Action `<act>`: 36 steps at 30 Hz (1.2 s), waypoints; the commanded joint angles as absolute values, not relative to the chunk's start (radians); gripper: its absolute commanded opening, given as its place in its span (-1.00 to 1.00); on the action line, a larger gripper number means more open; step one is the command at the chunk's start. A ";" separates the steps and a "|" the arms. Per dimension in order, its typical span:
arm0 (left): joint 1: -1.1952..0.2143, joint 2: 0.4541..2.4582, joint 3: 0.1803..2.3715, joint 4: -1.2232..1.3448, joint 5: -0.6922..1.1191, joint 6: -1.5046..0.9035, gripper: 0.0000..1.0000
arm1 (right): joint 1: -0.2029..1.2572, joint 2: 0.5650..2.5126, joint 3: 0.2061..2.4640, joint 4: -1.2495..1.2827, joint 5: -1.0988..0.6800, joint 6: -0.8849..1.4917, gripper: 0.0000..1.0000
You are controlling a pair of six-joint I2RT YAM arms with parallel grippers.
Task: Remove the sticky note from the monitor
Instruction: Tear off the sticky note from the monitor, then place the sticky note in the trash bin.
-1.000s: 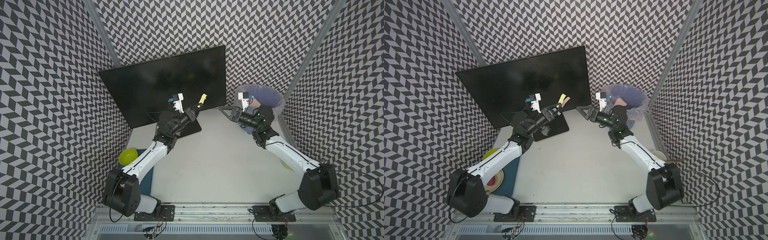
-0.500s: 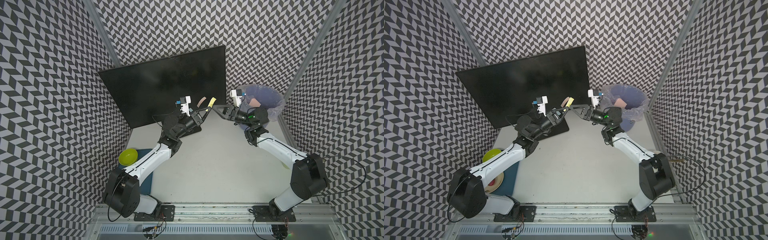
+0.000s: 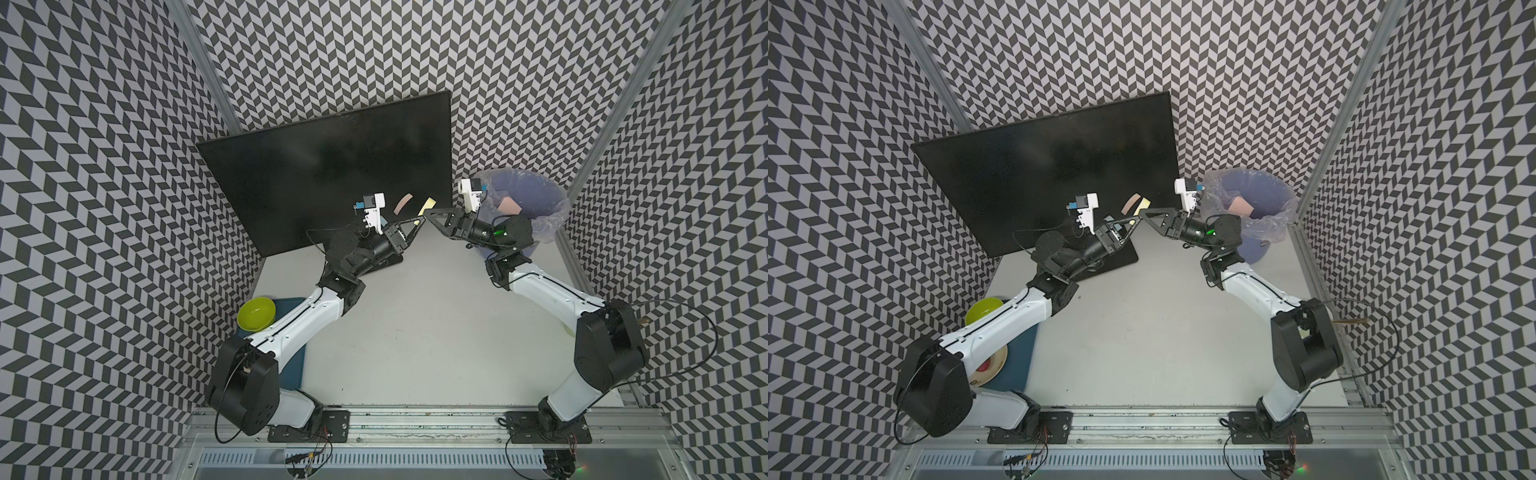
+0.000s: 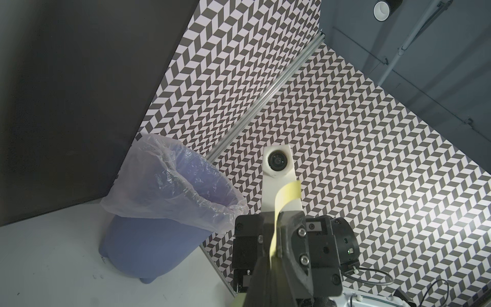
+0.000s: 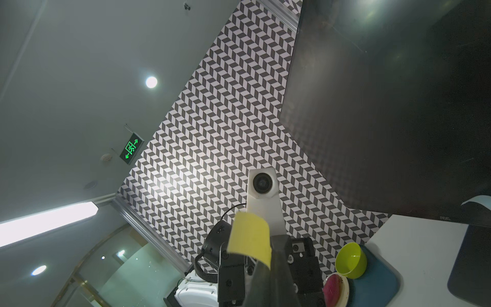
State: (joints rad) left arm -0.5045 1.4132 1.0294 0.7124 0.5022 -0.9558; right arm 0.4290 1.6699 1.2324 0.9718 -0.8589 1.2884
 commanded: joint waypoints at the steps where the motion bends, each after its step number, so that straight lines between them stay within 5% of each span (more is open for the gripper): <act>1: -0.512 1.385 1.038 0.696 0.523 -0.926 -1.00 | 0.431 1.678 1.258 1.027 -0.864 1.296 -1.00; 7: -0.501 1.367 1.038 0.651 0.514 -0.887 -0.18 | 0.374 1.642 1.243 0.940 -0.866 1.223 -1.00; 10: -0.491 1.352 1.055 0.587 0.515 -0.834 0.45 | 0.304 1.588 1.233 0.772 -0.867 1.088 -1.00; 13: -0.470 1.336 1.066 0.500 0.490 -0.776 0.73 | 0.219 1.533 1.242 0.552 -0.856 0.902 -1.00; 22: -0.364 1.323 1.079 0.288 0.444 -0.660 0.95 | 0.023 1.523 1.519 -0.169 -0.497 0.289 -1.00; 29: -0.320 1.322 1.045 0.220 0.416 -0.632 1.00 | -0.029 1.609 1.610 -0.271 -0.318 0.162 -0.97; 36: -0.299 1.339 0.990 0.244 0.409 -0.646 1.00 | -0.029 1.692 1.716 -0.384 -0.239 0.075 -0.21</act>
State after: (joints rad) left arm -0.3077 1.3457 1.0100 0.2489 0.4221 -0.6643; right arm -0.0273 1.6905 1.6650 -0.3344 -0.2958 0.1375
